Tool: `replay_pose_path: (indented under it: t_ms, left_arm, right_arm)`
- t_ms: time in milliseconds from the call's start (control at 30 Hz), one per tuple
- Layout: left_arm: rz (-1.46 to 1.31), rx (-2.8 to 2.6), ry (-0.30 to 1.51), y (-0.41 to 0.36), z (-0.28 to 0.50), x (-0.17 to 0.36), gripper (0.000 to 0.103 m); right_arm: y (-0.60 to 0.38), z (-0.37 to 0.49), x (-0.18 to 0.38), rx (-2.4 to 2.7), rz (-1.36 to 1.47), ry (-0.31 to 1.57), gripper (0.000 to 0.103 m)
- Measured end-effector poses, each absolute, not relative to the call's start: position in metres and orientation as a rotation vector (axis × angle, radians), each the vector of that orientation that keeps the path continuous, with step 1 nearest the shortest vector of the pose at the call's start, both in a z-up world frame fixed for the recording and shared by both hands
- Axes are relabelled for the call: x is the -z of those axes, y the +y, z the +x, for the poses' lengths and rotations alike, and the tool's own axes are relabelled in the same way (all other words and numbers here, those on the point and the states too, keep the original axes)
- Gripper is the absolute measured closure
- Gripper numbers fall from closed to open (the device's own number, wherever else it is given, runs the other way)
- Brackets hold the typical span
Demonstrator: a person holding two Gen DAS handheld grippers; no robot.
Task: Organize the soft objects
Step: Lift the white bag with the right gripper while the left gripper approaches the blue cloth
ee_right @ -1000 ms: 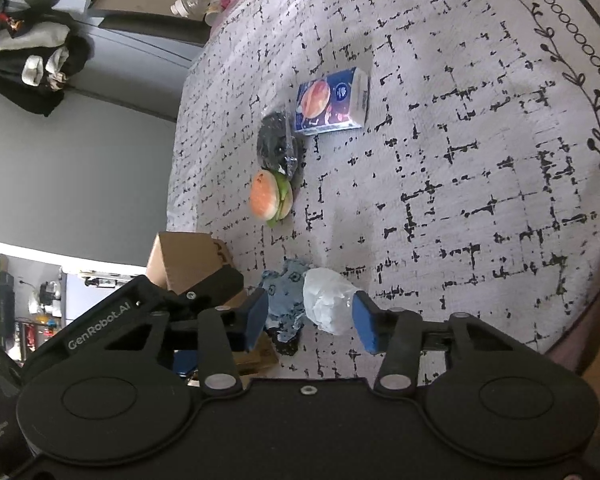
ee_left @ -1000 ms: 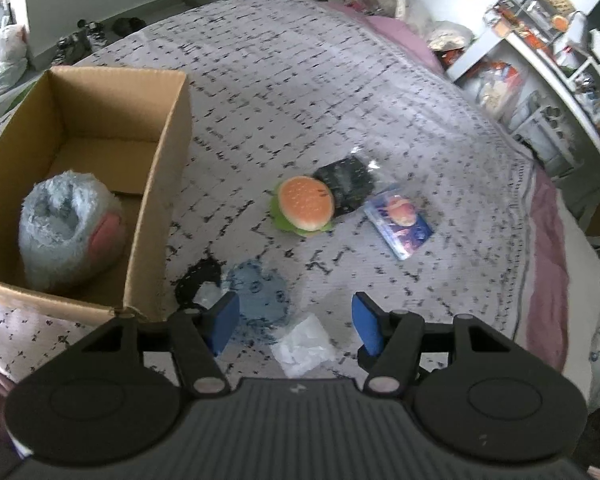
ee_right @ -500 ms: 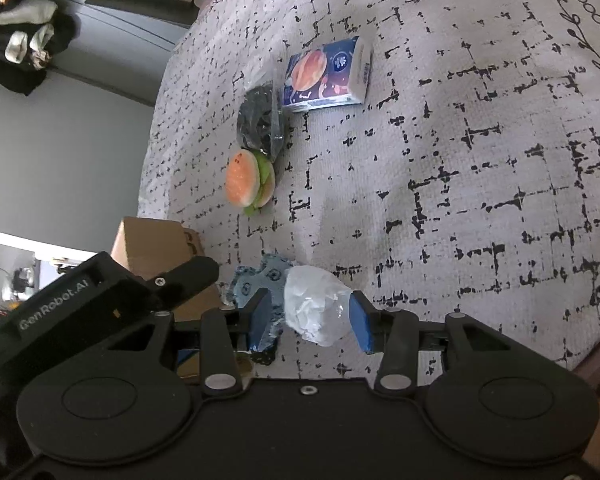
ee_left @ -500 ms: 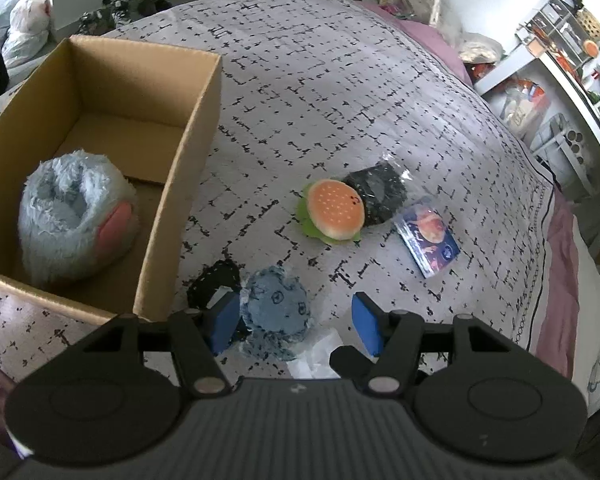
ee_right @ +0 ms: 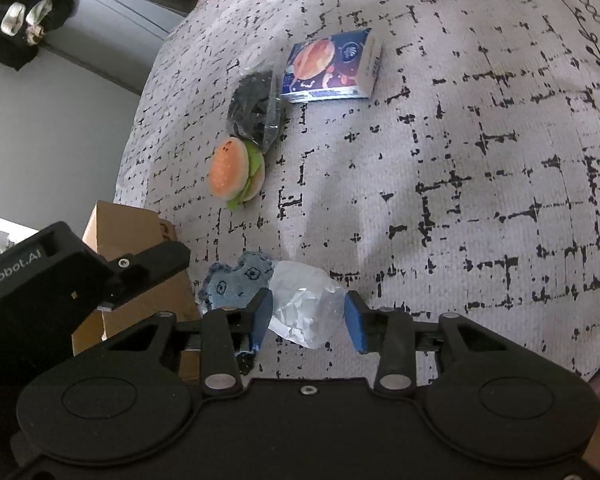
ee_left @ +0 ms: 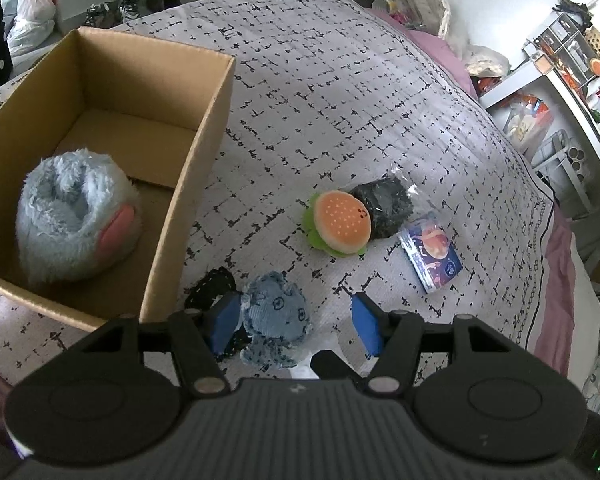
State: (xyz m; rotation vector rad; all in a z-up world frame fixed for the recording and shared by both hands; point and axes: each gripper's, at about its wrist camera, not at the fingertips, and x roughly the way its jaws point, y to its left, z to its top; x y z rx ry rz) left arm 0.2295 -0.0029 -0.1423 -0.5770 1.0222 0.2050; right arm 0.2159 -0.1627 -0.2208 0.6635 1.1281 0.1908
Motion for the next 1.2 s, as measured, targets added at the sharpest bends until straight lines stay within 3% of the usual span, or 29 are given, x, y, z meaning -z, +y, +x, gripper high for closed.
replay_pose_path:
  t_ms: [1200]
  left_arm:
    - [-0.413,-0.305,1.119,-0.037,0.259,0.185,0.042]
  right_arm:
    - [-0.213,0.209,0.217,0.038,0.709,1.039,0.066]
